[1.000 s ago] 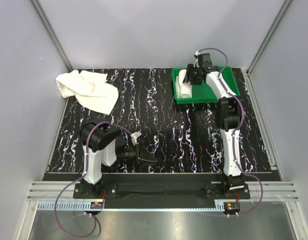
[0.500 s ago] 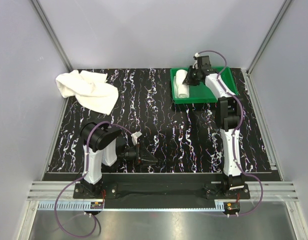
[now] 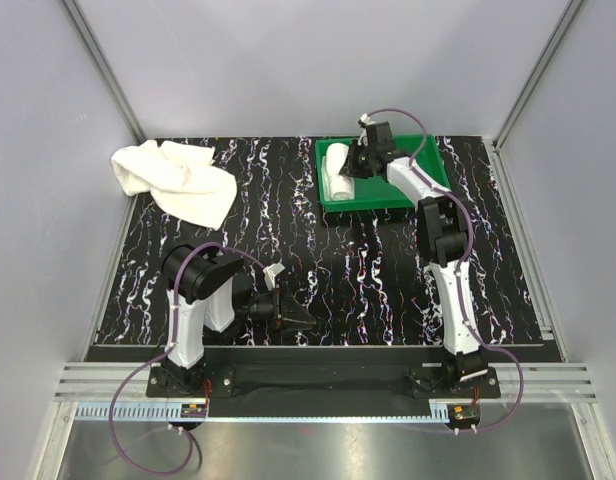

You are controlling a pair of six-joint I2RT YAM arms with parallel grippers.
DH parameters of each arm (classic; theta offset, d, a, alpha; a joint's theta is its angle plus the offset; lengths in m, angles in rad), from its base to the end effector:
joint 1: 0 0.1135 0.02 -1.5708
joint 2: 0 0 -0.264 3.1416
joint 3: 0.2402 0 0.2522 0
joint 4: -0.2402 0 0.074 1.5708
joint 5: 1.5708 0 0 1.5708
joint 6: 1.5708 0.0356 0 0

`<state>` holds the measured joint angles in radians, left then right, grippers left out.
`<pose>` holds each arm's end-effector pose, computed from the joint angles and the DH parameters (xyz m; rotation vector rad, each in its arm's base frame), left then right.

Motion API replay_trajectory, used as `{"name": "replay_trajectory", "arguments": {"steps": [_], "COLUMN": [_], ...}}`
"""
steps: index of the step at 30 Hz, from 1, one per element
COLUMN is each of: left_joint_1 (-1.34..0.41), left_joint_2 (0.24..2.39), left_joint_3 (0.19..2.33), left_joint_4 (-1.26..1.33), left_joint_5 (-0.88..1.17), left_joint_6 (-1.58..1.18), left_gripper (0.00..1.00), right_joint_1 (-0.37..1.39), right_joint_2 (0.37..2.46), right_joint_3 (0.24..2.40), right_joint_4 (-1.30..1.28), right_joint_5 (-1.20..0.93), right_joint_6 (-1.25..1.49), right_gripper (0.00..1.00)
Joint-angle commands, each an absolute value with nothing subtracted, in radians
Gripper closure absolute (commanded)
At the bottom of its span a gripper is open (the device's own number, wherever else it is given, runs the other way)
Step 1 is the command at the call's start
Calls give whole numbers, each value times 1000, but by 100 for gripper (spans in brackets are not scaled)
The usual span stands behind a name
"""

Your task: Roll the towels

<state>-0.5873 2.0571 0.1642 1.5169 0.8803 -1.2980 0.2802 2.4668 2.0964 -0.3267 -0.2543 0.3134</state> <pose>0.1618 -0.1407 0.0600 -0.1107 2.4433 -1.9268 0.5351 0.1633 0.1761 -0.0994 2.3104 0.5974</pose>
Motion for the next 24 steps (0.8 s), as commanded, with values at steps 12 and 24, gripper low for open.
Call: {"name": "replay_trajectory", "arguments": {"steps": [12, 24], "left_joint_1": [-597, -597], "left_joint_2": [2137, 2118], "left_joint_3": [135, 121], "left_joint_4": [1638, 1635], "left_joint_5": [776, 753], "left_joint_6": [-1226, -1221], "left_gripper": [48, 48], "right_joint_1": [374, 376], "right_joint_2": [2416, 2255], "right_joint_3": [2049, 2071], "right_joint_4": [-391, -494], "right_joint_5": [-189, -138], "right_joint_6": [296, 241], "right_gripper": [49, 37]}}
